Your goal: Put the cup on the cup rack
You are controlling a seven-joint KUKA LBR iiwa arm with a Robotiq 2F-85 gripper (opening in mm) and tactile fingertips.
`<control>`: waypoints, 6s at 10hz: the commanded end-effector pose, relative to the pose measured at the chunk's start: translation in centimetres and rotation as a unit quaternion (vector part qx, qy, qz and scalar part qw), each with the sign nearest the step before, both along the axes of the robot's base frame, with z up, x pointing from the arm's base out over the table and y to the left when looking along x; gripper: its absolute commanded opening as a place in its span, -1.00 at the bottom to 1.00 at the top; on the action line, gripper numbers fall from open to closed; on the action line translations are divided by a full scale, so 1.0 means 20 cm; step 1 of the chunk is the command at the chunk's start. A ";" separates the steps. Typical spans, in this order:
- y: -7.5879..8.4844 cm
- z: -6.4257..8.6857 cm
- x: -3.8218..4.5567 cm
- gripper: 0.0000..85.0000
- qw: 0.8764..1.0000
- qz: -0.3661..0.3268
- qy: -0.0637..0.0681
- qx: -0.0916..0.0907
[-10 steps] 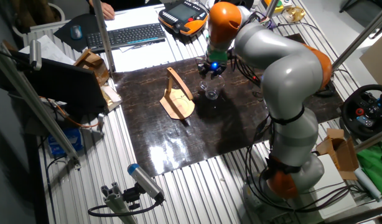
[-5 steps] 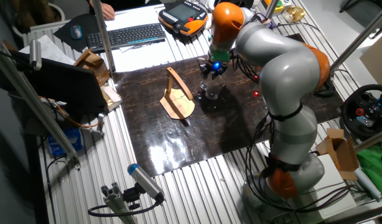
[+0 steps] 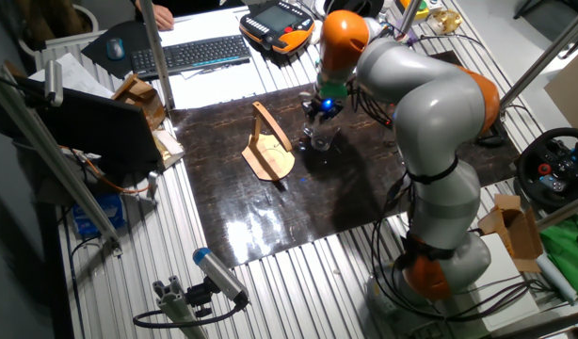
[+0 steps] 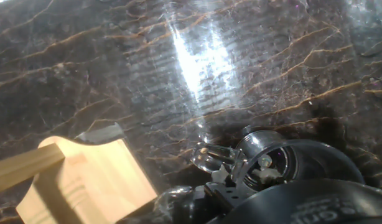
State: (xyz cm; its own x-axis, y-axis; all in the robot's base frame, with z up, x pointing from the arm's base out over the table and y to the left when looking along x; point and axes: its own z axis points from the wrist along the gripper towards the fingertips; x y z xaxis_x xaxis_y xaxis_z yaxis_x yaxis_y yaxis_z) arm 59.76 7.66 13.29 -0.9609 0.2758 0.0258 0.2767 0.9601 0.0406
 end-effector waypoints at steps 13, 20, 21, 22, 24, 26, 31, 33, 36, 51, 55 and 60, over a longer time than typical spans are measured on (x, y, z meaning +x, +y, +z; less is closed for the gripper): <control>0.35 0.20 0.032 -0.98 0.962 -0.224 -0.029 0.150; 0.36 0.21 0.025 -0.98 0.950 -0.254 -0.038 0.176; 0.36 0.21 0.025 -0.98 0.949 -0.253 -0.034 0.183; 0.36 0.21 0.025 -0.98 0.945 -0.254 -0.024 0.202; 0.36 0.21 0.025 -0.98 0.940 -0.251 -0.016 0.232; 0.36 0.21 0.025 -0.98 0.940 -0.247 -0.020 0.237; 0.36 0.21 0.025 -0.98 0.939 -0.247 -0.020 0.239; 0.36 0.21 0.025 -0.98 0.937 -0.254 -0.023 0.239; 0.36 0.21 0.025 -0.98 0.937 -0.280 -0.056 0.202; 0.38 0.39 -0.012 -0.98 0.912 -0.308 -0.081 0.258; 0.39 0.43 -0.041 -0.98 0.909 -0.304 -0.091 0.269; 0.39 0.45 -0.031 -0.98 0.936 -0.274 -0.068 0.208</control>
State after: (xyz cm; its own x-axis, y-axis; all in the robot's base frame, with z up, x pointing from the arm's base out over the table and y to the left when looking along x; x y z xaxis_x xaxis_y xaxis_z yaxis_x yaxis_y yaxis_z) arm 59.12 15.52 22.28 -0.6798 0.7220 0.1286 0.6880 0.5671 0.4529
